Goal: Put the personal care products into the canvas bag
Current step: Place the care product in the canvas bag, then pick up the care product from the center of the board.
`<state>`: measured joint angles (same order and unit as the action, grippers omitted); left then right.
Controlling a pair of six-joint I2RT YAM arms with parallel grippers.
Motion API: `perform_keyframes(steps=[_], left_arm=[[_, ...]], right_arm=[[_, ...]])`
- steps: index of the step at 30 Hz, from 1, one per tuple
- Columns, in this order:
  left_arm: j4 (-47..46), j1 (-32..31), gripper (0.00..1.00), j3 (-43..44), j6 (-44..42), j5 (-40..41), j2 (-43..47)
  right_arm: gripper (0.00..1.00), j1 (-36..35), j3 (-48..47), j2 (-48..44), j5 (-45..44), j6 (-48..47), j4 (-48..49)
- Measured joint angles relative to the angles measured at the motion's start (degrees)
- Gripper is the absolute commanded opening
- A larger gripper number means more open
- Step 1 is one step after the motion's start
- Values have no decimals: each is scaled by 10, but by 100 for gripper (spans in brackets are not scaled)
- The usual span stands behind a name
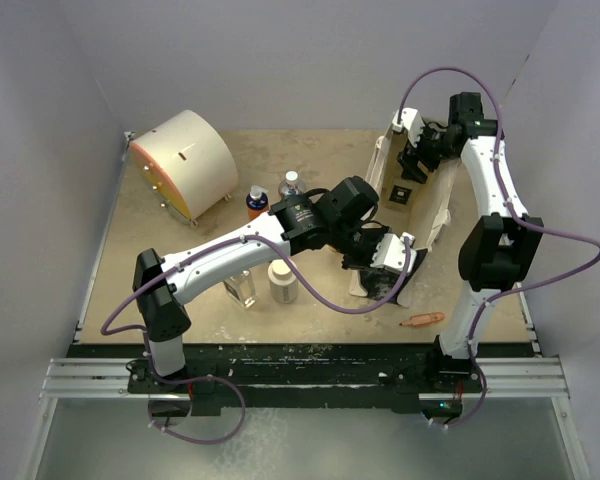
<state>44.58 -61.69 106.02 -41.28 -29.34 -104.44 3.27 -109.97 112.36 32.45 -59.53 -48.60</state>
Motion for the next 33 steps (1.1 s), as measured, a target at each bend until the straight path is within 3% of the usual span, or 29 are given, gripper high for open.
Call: perform_keyframes(steps=[16, 24, 33], left_arm=[[-10, -2, 44, 0, 27, 37, 0], [-19, -3, 61, 0, 45, 57, 0], [-18, -3, 82, 5, 72, 63, 1]], right_arm=[[78, 0, -19, -47, 17, 21, -10], [78, 0, -21, -73, 41, 50, -31], [77, 0, -21, -182, 40, 143, -31]])
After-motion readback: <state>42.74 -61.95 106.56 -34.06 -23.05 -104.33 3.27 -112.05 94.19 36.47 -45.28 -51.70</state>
